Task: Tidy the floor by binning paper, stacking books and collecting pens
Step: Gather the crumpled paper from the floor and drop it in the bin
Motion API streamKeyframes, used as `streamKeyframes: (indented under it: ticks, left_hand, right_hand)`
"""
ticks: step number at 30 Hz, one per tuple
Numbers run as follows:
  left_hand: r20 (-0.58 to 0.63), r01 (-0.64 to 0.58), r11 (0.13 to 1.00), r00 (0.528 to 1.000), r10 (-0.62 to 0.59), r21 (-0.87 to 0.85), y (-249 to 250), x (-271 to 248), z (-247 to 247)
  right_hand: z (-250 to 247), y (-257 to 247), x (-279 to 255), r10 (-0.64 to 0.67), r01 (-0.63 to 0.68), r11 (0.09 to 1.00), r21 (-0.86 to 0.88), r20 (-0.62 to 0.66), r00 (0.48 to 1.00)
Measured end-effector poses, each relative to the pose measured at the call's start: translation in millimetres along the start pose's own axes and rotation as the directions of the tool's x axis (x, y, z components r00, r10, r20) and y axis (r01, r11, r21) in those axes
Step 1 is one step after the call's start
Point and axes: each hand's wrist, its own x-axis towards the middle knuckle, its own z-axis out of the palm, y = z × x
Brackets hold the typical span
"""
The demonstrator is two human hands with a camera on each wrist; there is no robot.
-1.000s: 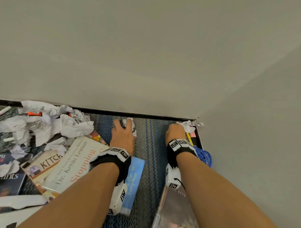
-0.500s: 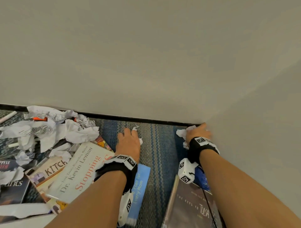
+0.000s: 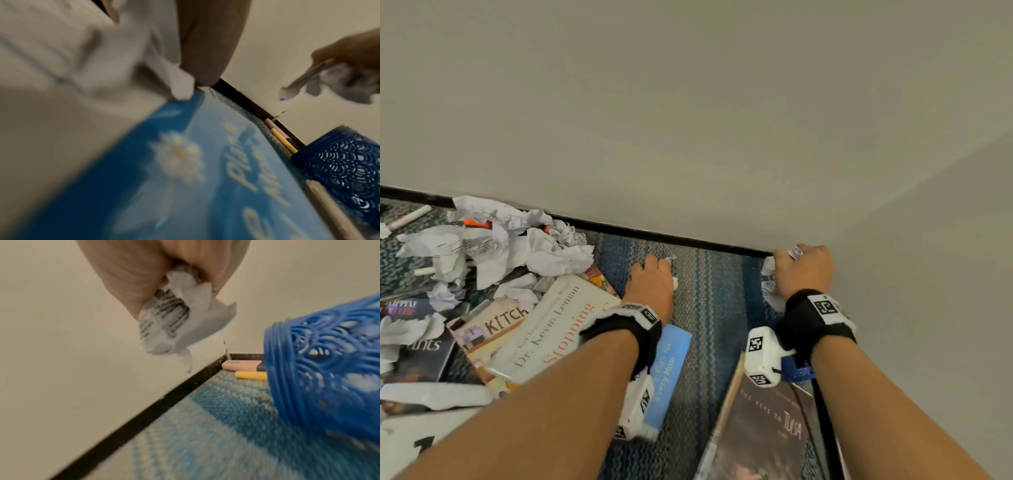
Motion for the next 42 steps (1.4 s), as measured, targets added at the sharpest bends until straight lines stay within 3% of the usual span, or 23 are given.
streamKeyframes:
  ticks: [3,6,9,13,17,19,23,25,28,30,34,37,42]
  left_hand:
    - [-0.025,-0.078,0.983,0.997,0.075,-0.163,-13,-7,-21]
    - [-0.147,-0.177,0.959,0.978,0.147,-0.22,-25,-16,-58]
    - [-0.203,-0.21,0.958,0.964,0.17,-0.196,-33,-29,-97]
    - [-0.129,-0.254,0.965,0.961,0.245,-0.061,-67,-51,-141]
    - [-0.085,-0.147,0.988,0.985,0.151,0.049,-136,-74,-173]
    - [-0.076,-0.09,0.994,0.993,0.094,0.065,-169,-84,-178]
    - [-0.06,-0.01,0.99,0.998,0.018,0.14,-200,-92,-166]
    - [-0.094,0.031,0.991,0.995,-0.018,0.132,-203,-93,-156]
    - [-0.16,0.071,0.994,0.985,-0.056,0.086,-208,-93,-145]
    - [-0.212,0.097,0.994,0.974,-0.084,0.051,-213,-93,-141]
    - [-0.276,0.174,0.977,0.952,-0.135,0.122,-222,-81,-138]
    - [-0.236,0.208,0.969,0.956,-0.172,0.135,-229,-71,-128]
    - [-0.24,0.141,0.984,0.964,-0.112,0.109,-241,-69,-105]
  right_hand:
    - [-8,-1,-24,0.086,-0.115,0.957,0.266,0.119,0.989]
    - [-7,-12,-46,0.149,-0.23,0.894,0.384,0.23,0.962]
    - [-2,-34,-68,0.052,-0.14,0.938,0.317,0.273,0.961]
    - [9,-74,-98,-0.127,0.095,0.991,0.096,0.404,0.906]
    - [42,-115,-111,-0.261,0.349,0.933,-0.091,0.497,0.828]
    - [60,-126,-114,-0.21,0.361,0.915,-0.182,0.551,0.808]
    - [89,-122,-123,-0.005,0.243,0.921,-0.305,0.614,0.79]
    - [100,-115,-125,0.037,0.193,0.931,-0.309,0.607,0.794]
    - [105,-113,-124,-0.004,0.212,0.93,-0.299,0.57,0.821]
    - [101,-122,-127,-0.07,0.237,0.937,-0.257,0.527,0.847]
    - [94,-170,-143,-0.314,0.317,0.947,0.043,0.315,0.896]
    - [113,-206,-160,-0.512,0.51,0.855,0.097,0.317,0.798]
    - [156,-223,-182,-0.434,0.609,0.789,-0.082,0.627,0.647]
